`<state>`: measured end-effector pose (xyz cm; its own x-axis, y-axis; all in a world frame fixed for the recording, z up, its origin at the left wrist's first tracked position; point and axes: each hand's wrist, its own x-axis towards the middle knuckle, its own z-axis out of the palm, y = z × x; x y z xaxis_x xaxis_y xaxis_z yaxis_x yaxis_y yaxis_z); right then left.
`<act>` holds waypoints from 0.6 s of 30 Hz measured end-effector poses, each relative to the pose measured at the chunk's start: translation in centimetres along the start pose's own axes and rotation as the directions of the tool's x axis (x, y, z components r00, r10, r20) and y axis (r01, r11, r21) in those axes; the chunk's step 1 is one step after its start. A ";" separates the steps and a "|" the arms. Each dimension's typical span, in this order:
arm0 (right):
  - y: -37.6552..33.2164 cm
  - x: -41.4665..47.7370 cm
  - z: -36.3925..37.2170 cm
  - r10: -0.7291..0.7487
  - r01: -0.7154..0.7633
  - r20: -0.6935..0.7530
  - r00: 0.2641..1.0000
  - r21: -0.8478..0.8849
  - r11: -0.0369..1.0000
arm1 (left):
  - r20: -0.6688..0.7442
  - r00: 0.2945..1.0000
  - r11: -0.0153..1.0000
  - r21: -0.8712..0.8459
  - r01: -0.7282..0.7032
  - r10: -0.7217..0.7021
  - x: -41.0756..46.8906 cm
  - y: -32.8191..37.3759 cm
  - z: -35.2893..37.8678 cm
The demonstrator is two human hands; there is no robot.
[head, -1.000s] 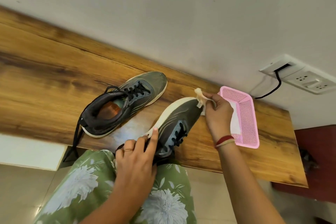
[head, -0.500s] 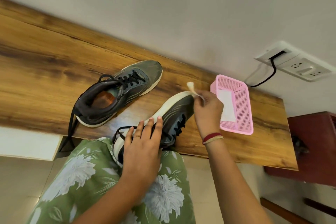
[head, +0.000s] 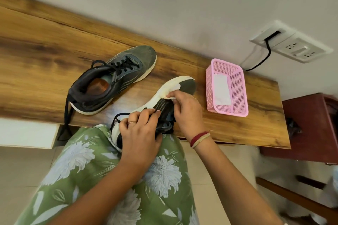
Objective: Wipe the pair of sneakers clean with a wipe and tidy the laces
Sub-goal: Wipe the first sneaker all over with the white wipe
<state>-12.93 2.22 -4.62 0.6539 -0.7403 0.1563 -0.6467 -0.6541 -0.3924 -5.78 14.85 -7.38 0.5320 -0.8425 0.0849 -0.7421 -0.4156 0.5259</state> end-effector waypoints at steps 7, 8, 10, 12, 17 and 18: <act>-0.2 1.3 -2.5 0.443 -0.362 0.057 0.895 0.676 0.643 | -0.024 0.997 0.989 0.131 -0.065 0.069 -0.1 0.0 0.1; 0.0 1.7 -2.9 0.580 -0.368 0.023 0.815 0.793 0.485 | -0.022 0.998 0.990 0.131 -0.061 0.064 -0.1 -0.1 0.1; 0.2 2.3 -3.1 0.706 -0.357 0.140 0.694 0.919 0.169 | -0.016 0.998 0.991 0.123 -0.055 0.058 -0.2 -0.1 0.2; 0.1 2.5 -2.8 0.672 -0.400 0.347 0.654 0.913 -0.082 | -0.016 0.999 0.993 0.108 -0.048 0.050 -0.2 -0.2 0.2; -0.2 2.3 -3.9 0.478 -0.476 0.612 0.630 0.791 -0.385 | -0.025 1.000 0.998 0.059 -0.018 0.019 -0.2 -0.1 0.2; -0.5 2.3 -4.2 0.484 -0.471 0.616 0.622 0.788 -0.397 | -0.025 1.000 0.999 0.051 -0.013 0.015 -0.3 -0.2 0.0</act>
<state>-12.77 0.20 -0.31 0.3359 -0.6810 -0.6508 0.2582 0.7310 -0.6317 -5.78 15.15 -7.55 0.5310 -0.8398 0.1133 -0.7689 -0.4213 0.4809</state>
